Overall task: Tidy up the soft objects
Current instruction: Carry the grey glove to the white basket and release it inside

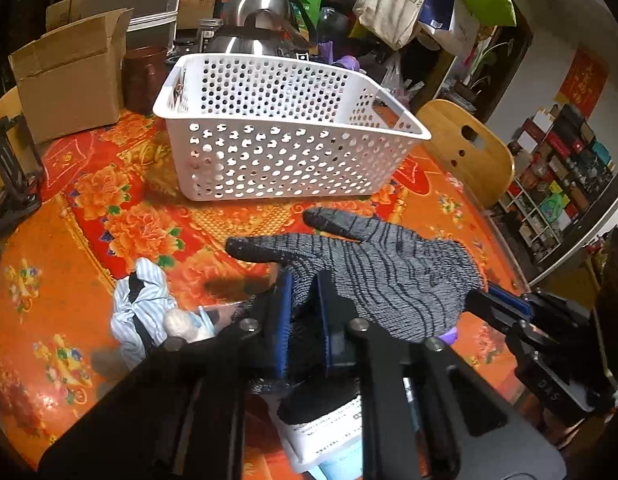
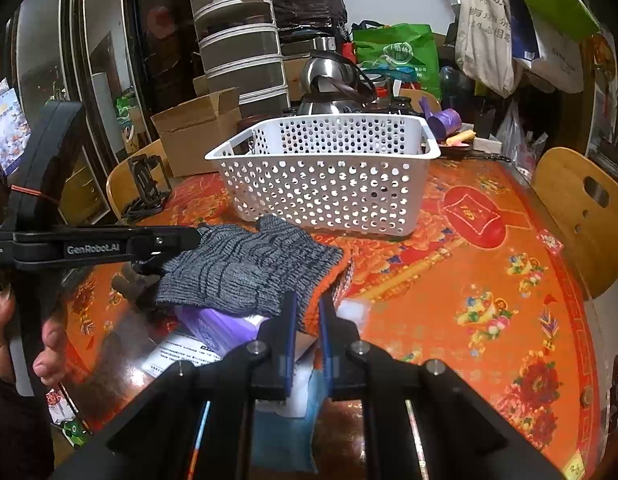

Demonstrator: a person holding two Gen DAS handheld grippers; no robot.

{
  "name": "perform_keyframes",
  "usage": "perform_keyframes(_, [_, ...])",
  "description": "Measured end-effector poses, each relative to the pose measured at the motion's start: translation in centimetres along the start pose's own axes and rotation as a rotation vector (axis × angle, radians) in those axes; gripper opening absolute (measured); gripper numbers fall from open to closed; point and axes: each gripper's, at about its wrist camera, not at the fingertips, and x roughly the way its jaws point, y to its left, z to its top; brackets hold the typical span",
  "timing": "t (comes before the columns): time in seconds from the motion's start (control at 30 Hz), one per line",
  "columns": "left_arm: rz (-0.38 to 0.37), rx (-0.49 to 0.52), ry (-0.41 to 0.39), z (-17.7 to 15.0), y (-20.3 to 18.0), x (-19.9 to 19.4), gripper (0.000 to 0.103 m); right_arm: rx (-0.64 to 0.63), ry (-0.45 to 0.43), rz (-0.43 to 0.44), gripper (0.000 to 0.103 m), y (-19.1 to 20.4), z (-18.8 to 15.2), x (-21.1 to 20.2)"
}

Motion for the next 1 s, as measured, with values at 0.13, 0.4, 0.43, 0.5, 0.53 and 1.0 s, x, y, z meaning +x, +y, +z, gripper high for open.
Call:
perform_keyframes(0.13, [-0.007, 0.009, -0.01, 0.0, -0.1, -0.7, 0.01, 0.004, -0.007, 0.005, 0.009, 0.0, 0.1, -0.3])
perform_keyframes(0.4, [-0.01, 0.03, -0.087, 1.1, -0.7, -4.2, 0.01, -0.015, -0.055, 0.004, 0.009, 0.8, 1.5, -1.8])
perform_keyframes(0.43, [-0.01, 0.033, -0.098, 1.3, -0.8, -4.8, 0.01, -0.019, -0.065, 0.003, 0.009, 1.0, 1.9, -2.2])
perform_keyframes(0.5, [-0.013, 0.037, -0.114, 1.9, -0.9, -5.8, 0.01, -0.025, -0.078, 0.0, 0.009, 1.2, 2.6, -2.6])
perform_keyframes(0.53, [-0.012, 0.038, -0.122, 2.3, -0.9, -6.3, 0.01, -0.03, -0.085, 0.0, 0.009, 1.3, 3.1, -2.8])
perform_keyframes(1.0, [0.058, 0.055, -0.215, 13.5, -1.9, -9.2, 0.01, -0.049, -0.131, -0.044, 0.009, 0.2, 14.1, -1.3])
